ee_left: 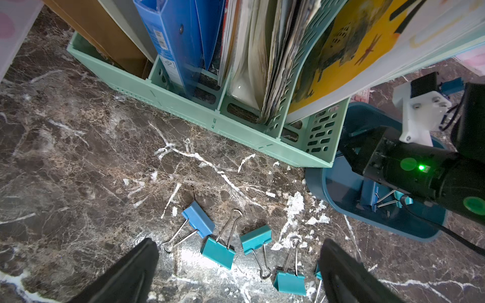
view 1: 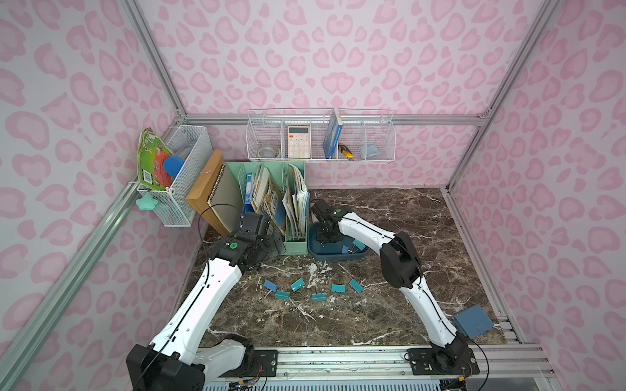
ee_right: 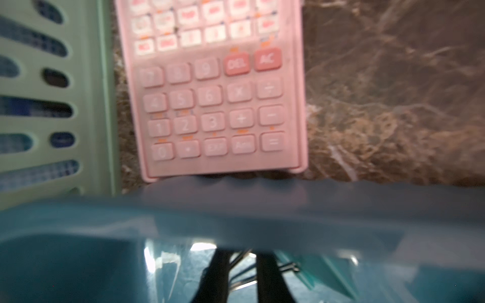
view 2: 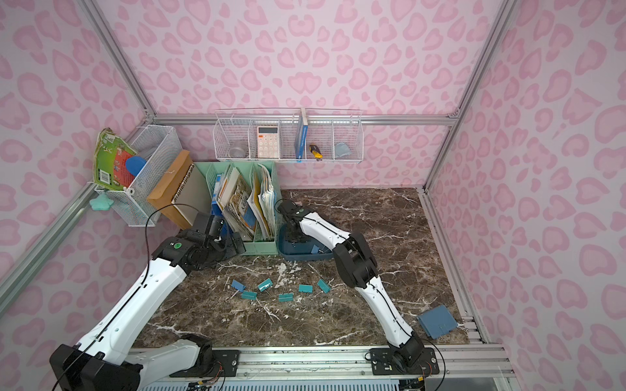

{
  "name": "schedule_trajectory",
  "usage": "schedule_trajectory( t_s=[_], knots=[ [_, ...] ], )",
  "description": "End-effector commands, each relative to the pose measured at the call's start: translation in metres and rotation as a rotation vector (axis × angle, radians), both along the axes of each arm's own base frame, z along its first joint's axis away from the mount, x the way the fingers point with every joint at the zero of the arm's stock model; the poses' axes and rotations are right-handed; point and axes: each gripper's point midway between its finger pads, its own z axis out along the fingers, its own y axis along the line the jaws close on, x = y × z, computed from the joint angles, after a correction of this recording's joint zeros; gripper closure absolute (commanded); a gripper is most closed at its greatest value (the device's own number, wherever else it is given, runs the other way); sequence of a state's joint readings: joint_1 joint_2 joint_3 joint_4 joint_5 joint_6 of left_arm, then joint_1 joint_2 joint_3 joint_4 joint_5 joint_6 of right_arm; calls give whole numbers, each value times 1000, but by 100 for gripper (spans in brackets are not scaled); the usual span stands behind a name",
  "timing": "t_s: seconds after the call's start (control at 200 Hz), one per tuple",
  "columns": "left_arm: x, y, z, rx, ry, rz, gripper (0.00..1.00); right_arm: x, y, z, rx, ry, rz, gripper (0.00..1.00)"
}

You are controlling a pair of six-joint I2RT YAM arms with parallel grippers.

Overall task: Take out the binder clips from the storage box
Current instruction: Pick up the binder clip from the storage box.

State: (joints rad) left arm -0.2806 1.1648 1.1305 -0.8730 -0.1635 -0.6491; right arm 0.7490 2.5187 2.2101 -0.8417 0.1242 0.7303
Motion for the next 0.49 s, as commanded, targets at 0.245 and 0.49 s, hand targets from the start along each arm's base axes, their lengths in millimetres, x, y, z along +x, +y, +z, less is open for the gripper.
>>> schedule_trajectory(
  t_s=[0.245,0.49],
  knots=[
    [1,-1,0,-9,-1,3,1,-21,-6,4,-59,9,31,100],
    [5,-8,3,-38,-11,-15,1,-19,-12,66,-5,-109,9,100]
  ],
)
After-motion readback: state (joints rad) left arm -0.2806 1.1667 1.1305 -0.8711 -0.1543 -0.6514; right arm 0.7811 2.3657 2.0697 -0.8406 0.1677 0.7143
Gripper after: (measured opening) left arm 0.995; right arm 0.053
